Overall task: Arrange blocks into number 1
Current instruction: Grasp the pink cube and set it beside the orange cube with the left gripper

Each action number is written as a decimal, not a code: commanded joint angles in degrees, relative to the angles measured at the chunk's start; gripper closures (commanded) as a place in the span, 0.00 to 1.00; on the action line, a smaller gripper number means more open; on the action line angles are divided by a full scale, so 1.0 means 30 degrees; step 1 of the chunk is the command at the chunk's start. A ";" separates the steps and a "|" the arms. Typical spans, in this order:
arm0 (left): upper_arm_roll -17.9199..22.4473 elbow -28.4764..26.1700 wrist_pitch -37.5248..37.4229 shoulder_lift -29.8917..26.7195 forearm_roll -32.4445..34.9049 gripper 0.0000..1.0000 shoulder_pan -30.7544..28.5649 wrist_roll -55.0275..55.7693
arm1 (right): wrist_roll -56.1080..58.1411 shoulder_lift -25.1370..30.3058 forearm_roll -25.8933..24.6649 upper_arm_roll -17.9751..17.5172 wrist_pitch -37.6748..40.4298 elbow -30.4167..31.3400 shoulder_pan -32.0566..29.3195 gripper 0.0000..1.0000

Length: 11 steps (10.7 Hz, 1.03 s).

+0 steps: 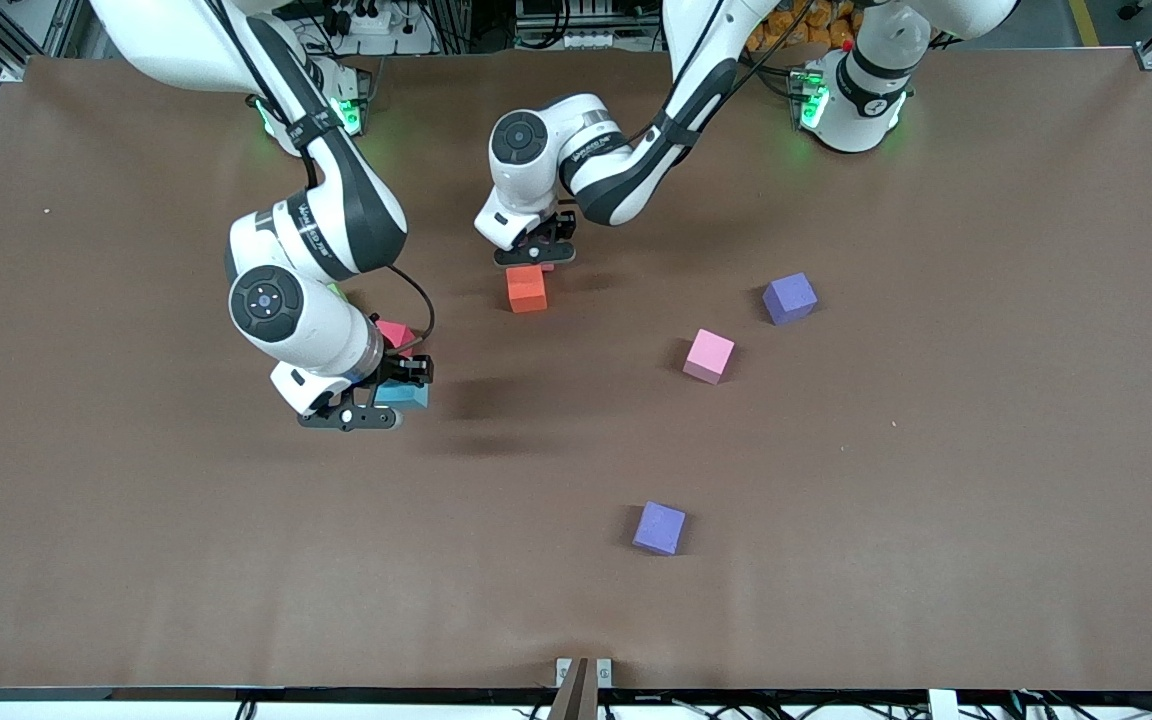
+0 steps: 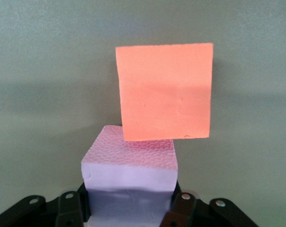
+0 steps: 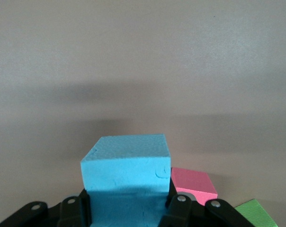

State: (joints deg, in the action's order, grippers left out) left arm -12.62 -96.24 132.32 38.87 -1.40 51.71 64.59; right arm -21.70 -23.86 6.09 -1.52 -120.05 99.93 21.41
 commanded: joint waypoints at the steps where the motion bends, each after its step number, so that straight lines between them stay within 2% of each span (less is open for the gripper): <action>1: -0.0042 0.0789 -0.0483 0.0285 0.0407 1.00 -0.0041 -0.0611 | 0.0028 0.0305 -0.0185 -0.0137 0.0143 0.0117 -0.0194 1.00; 7: -0.0071 0.1288 -0.0601 0.0930 0.0466 1.00 0.0047 -0.0523 | 0.0028 0.0305 -0.0185 -0.0137 0.0143 0.0117 -0.0194 1.00; 11: -0.0042 0.3015 -0.1536 0.1954 0.0554 1.00 0.0047 -0.0493 | 0.0028 0.0305 -0.0156 -0.0137 0.0143 0.0117 -0.0193 1.00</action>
State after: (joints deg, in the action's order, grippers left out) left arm -12.66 -90.96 129.80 42.38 -1.31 51.80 63.29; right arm -21.70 -23.86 6.09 -1.52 -120.05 99.93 21.41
